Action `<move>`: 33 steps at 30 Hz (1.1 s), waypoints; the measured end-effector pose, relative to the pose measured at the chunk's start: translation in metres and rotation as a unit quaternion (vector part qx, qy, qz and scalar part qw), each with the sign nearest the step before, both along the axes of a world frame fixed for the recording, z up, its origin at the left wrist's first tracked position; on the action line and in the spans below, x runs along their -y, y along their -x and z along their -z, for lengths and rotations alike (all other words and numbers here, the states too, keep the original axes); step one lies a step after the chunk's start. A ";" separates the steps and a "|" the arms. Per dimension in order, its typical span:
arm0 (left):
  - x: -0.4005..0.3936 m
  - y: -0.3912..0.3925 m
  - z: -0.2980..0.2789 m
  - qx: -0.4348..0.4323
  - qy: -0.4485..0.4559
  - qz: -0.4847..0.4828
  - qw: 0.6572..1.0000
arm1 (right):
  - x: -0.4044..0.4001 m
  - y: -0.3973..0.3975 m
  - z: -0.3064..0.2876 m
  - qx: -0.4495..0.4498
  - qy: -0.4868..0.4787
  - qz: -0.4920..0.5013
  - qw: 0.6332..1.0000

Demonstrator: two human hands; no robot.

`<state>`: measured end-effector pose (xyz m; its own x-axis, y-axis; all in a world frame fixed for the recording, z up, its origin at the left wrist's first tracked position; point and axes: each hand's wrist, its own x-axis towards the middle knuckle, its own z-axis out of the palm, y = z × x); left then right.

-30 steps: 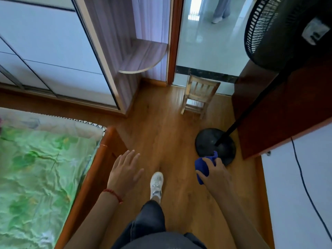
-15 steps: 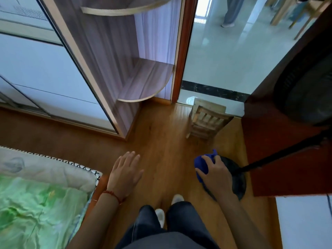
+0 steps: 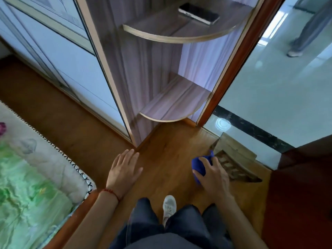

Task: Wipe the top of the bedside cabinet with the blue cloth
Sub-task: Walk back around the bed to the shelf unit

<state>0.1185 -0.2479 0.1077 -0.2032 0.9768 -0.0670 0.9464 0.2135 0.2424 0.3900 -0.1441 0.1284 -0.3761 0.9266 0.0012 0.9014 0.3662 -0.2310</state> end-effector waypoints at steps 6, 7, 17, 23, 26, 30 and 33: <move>-0.021 0.012 0.001 0.015 0.017 -0.065 0.998 | -0.056 0.030 0.005 -0.004 0.022 -0.051 0.998; -0.026 0.016 0.001 0.018 0.024 -0.073 0.997 | -0.064 0.036 0.006 -0.002 0.023 -0.058 0.998; -0.072 0.063 0.024 0.033 0.031 -0.088 0.995 | -0.128 0.102 0.025 -0.006 0.076 -0.047 0.996; -0.111 0.076 0.040 0.029 0.022 -0.078 0.996 | -0.174 0.128 0.048 -0.047 0.091 -0.027 0.994; -0.131 0.080 0.058 0.028 0.024 -0.065 0.997 | -0.200 0.139 0.075 -0.061 0.104 -0.024 0.992; -0.152 0.086 0.084 0.033 0.040 -0.064 0.997 | -0.231 0.156 0.114 -0.096 0.109 -0.027 0.989; -0.164 0.090 0.101 0.035 0.025 -0.077 0.996 | -0.257 0.173 0.143 -0.114 0.121 -0.011 0.986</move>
<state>0.0284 -0.0836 0.0063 -0.3438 0.9295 -0.1339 0.8823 0.3685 0.2928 0.2174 0.1125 -0.0141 -0.4112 0.9018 -0.1329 0.8087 0.2937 -0.5096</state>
